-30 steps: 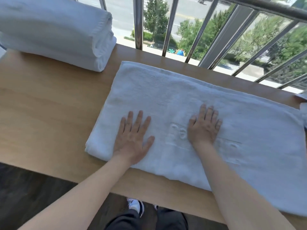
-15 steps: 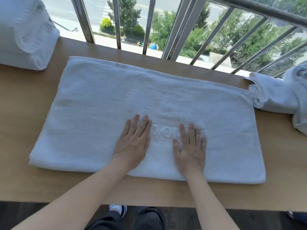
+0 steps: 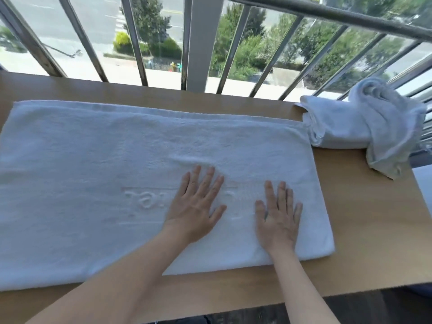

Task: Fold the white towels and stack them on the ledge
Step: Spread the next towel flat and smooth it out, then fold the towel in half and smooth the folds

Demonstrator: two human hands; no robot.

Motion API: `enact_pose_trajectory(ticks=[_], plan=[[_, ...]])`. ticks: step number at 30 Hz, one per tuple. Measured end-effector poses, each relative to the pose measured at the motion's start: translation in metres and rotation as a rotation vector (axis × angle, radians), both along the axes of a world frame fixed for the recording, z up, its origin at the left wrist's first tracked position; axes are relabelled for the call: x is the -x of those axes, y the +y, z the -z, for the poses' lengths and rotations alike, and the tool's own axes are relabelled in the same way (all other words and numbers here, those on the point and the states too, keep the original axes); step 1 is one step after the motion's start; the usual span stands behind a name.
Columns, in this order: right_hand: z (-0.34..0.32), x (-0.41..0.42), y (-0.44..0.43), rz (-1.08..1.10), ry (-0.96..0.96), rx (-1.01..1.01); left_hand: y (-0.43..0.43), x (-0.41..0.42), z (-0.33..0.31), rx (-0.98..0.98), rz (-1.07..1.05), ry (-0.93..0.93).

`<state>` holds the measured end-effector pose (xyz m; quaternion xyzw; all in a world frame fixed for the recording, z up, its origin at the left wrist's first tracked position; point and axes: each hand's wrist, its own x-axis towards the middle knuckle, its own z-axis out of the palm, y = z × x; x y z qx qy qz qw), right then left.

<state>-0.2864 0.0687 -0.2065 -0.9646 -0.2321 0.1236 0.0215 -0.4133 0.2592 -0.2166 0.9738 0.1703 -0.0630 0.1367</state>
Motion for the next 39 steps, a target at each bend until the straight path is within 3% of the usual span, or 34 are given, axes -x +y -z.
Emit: enact_pose_trajectory(ticks=[9, 19, 22, 25, 28, 30, 32, 36, 39], plan=[[-0.003, -0.061, -0.037, 0.107, -0.020, -0.041, -0.028, -0.112, 0.000, -0.008, 0.206, -0.022], [-0.001, -0.072, -0.071, 0.413, -0.311, -0.438, -0.054, -0.274, 0.002, -0.007, 0.109, -0.038], [-0.006, -0.083, -0.077, 0.643, -0.013, -0.382, -0.054, -0.302, 0.001, -0.018, 0.071, -0.043], [-0.014, -0.095, -0.084, 0.649, 0.193, -0.427, -0.053, -0.314, 0.000, 0.055, 0.011, -0.144], [-0.028, -0.108, -0.087, 0.563, 0.517, -0.664, -0.051, -0.315, -0.001, 0.195, -0.103, -0.321], [-0.037, -0.111, -0.083, 0.563, 0.783, -0.870, -0.051, -0.312, -0.004, 0.209, -0.187, -0.333], [-0.043, -0.112, -0.076, 0.536, 0.972, -0.955, -0.046, -0.310, -0.010, 0.286, -0.269, -0.311], [-0.056, -0.110, -0.057, 0.396, 1.137, -0.987, -0.031, -0.310, -0.030, 0.540, -0.280, -0.262], [-0.063, -0.103, -0.041, 0.323, 1.212, -0.985, -0.020, -0.310, -0.047, 0.622, -0.308, -0.187]])
